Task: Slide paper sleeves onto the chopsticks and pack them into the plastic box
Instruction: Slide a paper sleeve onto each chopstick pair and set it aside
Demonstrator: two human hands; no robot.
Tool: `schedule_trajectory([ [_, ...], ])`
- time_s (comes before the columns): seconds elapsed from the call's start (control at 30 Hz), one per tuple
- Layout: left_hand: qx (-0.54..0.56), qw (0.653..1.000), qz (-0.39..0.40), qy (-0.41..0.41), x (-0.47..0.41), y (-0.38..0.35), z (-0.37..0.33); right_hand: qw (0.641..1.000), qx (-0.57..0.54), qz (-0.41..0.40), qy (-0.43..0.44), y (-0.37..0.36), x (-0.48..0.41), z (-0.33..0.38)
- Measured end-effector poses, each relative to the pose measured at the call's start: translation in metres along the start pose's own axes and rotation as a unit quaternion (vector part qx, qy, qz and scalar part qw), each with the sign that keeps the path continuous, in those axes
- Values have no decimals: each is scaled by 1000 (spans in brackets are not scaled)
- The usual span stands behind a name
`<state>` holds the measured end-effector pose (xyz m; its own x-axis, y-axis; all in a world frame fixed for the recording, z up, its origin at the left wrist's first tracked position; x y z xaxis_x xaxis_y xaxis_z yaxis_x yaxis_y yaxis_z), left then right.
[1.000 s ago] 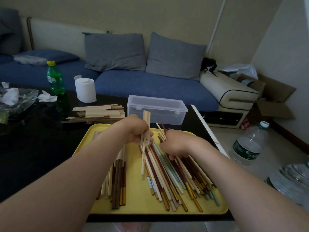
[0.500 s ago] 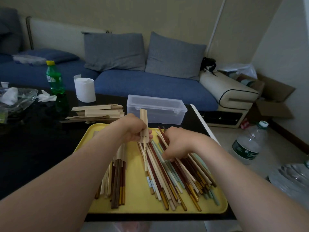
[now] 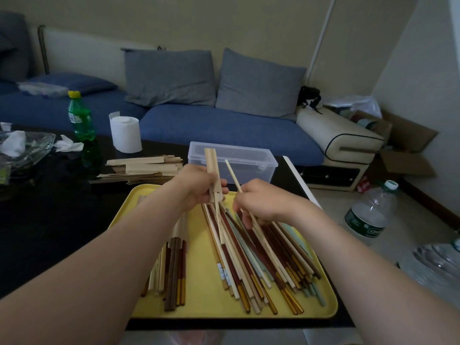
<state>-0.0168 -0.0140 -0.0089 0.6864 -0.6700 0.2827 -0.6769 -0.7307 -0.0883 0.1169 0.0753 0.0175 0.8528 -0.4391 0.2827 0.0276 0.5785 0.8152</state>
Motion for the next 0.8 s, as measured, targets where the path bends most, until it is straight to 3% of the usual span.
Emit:
schedule_trajectory([
  [0.1, 53, 998, -22, -22, 2, 4, -6, 993, -58, 100, -7, -9, 6, 6],
  [0.23, 92, 994, -43, -37, 2, 8, -8, 986, -15, 162, -30, -15, 12, 6],
  [0.37, 128, 988, -64, -51, 0, 11, -10, 986, -3, 163, -41, -13, 12, 2],
  [0.5, 123, 990, -36, -61, 2, 8, -11, 986, -5, 163, -40, -13, 12, 3],
  [0.8, 87, 995, 28, -36, 6, -1, -10, 981, -179, 73, 0, -6, 0, -5],
])
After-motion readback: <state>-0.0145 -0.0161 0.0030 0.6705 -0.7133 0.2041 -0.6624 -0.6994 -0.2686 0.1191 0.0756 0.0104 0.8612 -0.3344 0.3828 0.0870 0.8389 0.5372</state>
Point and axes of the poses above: each hand's wrist, its own x-axis away from the middle knuckle, its own y-axis out of the back of the hand, z = x × y, the point moved 6 cm from there along -x, towards the middle knuckle, and after that the axes turned 3 degrees about x, right-handed, at the moved point
